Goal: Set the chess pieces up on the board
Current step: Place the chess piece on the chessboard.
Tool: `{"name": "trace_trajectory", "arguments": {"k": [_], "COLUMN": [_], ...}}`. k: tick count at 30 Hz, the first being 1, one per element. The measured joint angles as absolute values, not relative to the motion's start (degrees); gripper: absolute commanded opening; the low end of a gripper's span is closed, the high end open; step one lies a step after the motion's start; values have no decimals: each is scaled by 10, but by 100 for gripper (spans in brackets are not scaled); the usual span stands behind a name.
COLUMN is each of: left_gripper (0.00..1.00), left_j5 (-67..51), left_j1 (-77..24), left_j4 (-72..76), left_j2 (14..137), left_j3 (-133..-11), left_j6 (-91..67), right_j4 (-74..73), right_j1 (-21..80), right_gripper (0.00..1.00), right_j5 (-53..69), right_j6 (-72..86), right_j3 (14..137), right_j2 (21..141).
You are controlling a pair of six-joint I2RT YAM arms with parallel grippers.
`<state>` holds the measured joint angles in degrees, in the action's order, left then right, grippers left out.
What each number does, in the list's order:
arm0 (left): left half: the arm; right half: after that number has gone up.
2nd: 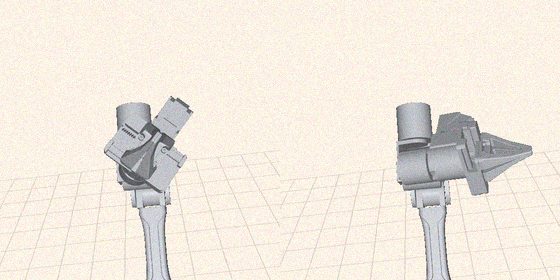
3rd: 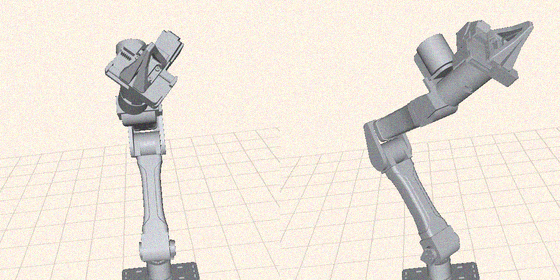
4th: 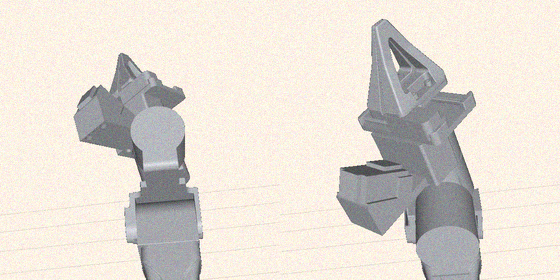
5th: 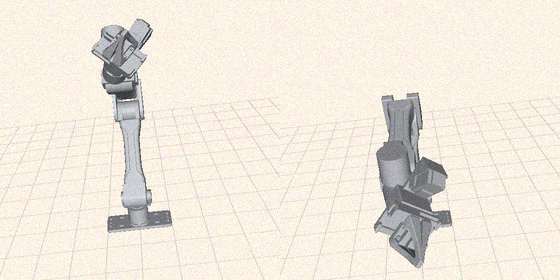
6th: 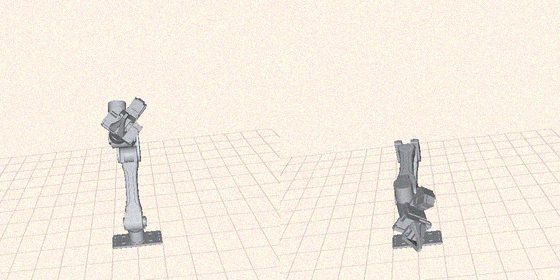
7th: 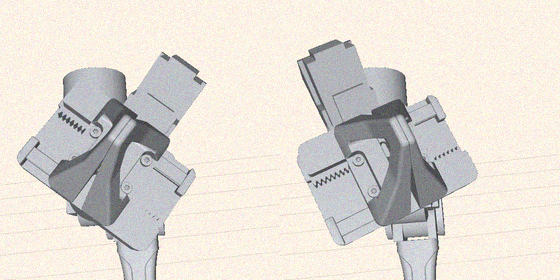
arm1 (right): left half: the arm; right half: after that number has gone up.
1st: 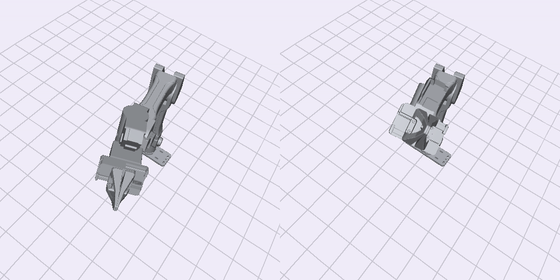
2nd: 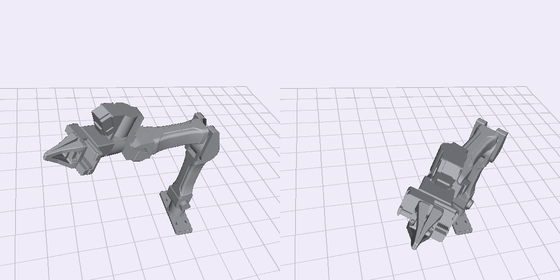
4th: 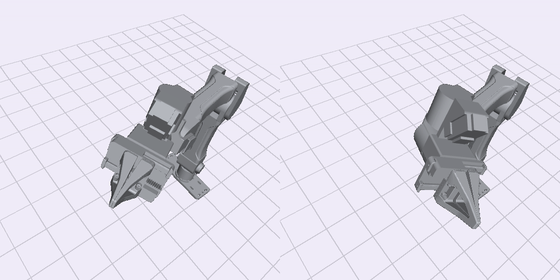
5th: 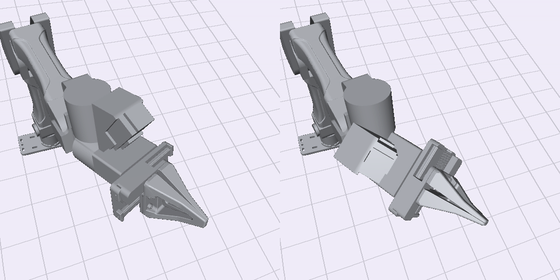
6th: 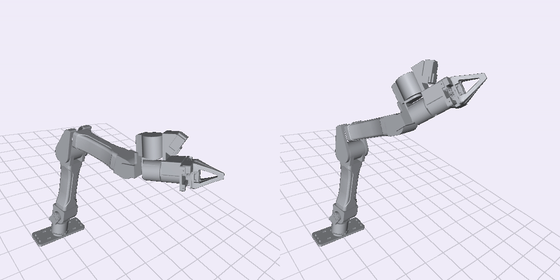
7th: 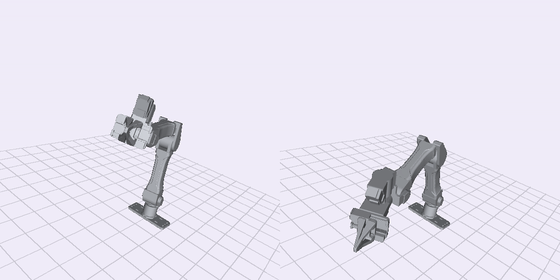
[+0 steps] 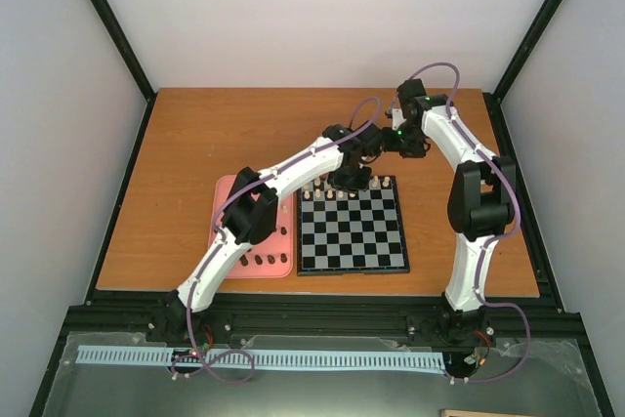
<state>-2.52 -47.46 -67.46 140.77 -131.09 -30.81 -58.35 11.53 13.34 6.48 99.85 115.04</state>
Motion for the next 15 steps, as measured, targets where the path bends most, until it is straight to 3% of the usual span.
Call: {"name": "trace_trajectory", "arguments": {"k": [8, 15], "left_gripper": [16, 18], "left_j5": [-19, -15], "left_j1": [-474, -474], "left_j4": [-680, -682], "left_j2": [1424, 1424], "left_j3": [-1334, -1338], "left_j6": [-307, -302], "right_j4": [-583, -584], "right_j1": [113, 112], "right_gripper": [100, 100], "right_j5": [131, 130], "right_j6": [65, 65], "right_j3": [1002, 1003], "right_j2": [1157, 1157]}}
